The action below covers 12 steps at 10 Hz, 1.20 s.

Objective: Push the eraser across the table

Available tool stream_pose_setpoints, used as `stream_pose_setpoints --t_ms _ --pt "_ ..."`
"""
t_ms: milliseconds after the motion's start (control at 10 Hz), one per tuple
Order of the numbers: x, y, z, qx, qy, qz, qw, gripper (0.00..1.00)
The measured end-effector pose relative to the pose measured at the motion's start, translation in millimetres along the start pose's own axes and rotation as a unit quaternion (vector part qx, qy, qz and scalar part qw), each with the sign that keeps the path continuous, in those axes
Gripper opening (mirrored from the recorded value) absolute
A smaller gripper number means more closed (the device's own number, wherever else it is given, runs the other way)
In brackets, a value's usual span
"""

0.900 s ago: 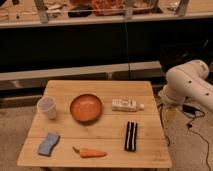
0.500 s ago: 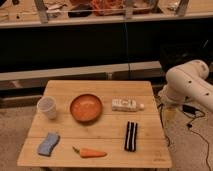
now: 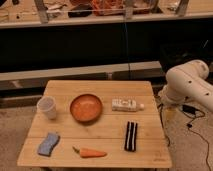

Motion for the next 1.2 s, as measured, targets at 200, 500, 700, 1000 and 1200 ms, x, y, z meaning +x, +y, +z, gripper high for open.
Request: stream_pose_setpoints --t_ms 200,500,700,1000,1200 --pt "0.0 0.0 0.0 0.000 0.000 0.000 1.0000 0.80" --pt "0.0 0.0 0.0 0.000 0.000 0.000 1.0000 0.80" --pt "-1.4 2.1 2.4 0.000 0.001 -0.004 1.0000 0.80" --pt "-16.6 16.2 24.1 0.000 0.006 -0.030 0.9995 0.80" --pt "-20.6 22.9 28.5 -0.001 0.008 -0.041 0.9991 0.80"
